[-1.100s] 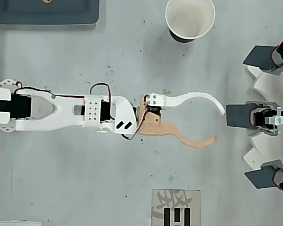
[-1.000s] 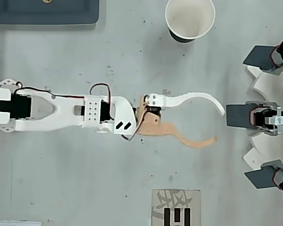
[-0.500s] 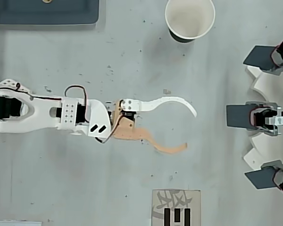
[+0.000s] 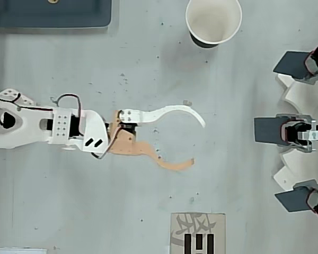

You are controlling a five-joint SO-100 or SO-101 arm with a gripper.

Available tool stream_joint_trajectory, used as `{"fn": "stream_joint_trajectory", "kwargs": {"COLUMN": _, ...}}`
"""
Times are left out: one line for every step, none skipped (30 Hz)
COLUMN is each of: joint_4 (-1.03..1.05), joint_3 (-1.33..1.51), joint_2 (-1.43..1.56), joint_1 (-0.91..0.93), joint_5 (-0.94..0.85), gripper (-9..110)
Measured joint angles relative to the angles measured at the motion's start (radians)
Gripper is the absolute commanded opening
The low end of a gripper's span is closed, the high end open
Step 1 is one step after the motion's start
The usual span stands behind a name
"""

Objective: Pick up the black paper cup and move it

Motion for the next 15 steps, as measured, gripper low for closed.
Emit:
{"fn": "stream_joint_trajectory", "kwargs": {"joint_4": -0.009, "joint_3": 0.026, "joint_2": 0.018, "joint_1": 0.0, "joint_5": 0.0, "gripper": 16}}
{"fn": "stream_joint_trajectory", "kwargs": {"joint_4": -0.02, "joint_3": 0.049, "joint_2": 0.034, "joint_1": 0.0, "joint_5": 0.0, "gripper": 17}}
{"fn": "stream_joint_trajectory", "kwargs": {"joint_4": -0.037, "joint_3": 0.074, "joint_2": 0.052, "joint_1": 0.0, "joint_5": 0.0, "gripper": 17}}
{"fn": "stream_joint_trajectory", "kwargs": {"joint_4": -0.051, "joint_3": 0.098, "joint_2": 0.066, "joint_1": 0.0, "joint_5": 0.002, "gripper": 17}}
{"fn": "stream_joint_trajectory", "kwargs": {"joint_4": -0.066, "joint_3": 0.12, "joint_2": 0.08, "joint_1": 0.0, "joint_5": 0.006, "gripper": 18}}
{"fn": "stream_joint_trajectory", "kwargs": {"joint_4": -0.081, "joint_3": 0.143, "joint_2": 0.095, "joint_1": 0.0, "joint_5": 0.008, "gripper": 18}}
{"fn": "stream_joint_trajectory", "kwargs": {"joint_4": -0.094, "joint_3": 0.163, "joint_2": 0.109, "joint_1": 0.0, "joint_5": 0.012, "gripper": 18}}
{"fn": "stream_joint_trajectory", "kwargs": {"joint_4": -0.107, "joint_3": 0.181, "joint_2": 0.12, "joint_1": 0.0, "joint_5": 0.014, "gripper": 19}}
{"fn": "stream_joint_trajectory", "kwargs": {"joint_4": -0.123, "joint_3": 0.204, "joint_2": 0.133, "joint_1": 0.0, "joint_5": 0.015, "gripper": 20}}
{"fn": "stream_joint_trajectory", "kwargs": {"joint_4": -0.137, "joint_3": 0.222, "joint_2": 0.143, "joint_1": 0.0, "joint_5": 0.017, "gripper": 20}}
{"fn": "stream_joint_trajectory", "kwargs": {"joint_4": -0.149, "joint_3": 0.245, "joint_2": 0.152, "joint_1": 0.0, "joint_5": 0.018, "gripper": 20}}
{"fn": "stream_joint_trajectory", "kwargs": {"joint_4": -0.161, "joint_3": 0.259, "joint_2": 0.158, "joint_1": 0.0, "joint_5": 0.021, "gripper": 21}}
{"fn": "stream_joint_trajectory", "kwargs": {"joint_4": -0.172, "joint_3": 0.272, "joint_2": 0.167, "joint_1": 0.0, "joint_5": 0.023, "gripper": 21}}
{"fn": "stream_joint_trajectory", "kwargs": {"joint_4": -0.181, "joint_3": 0.285, "joint_2": 0.176, "joint_1": 0.0, "joint_5": 0.023, "gripper": 22}}
{"fn": "stream_joint_trajectory", "kwargs": {"joint_4": -0.189, "joint_3": 0.298, "joint_2": 0.183, "joint_1": 0.0, "joint_5": 0.023, "gripper": 22}}
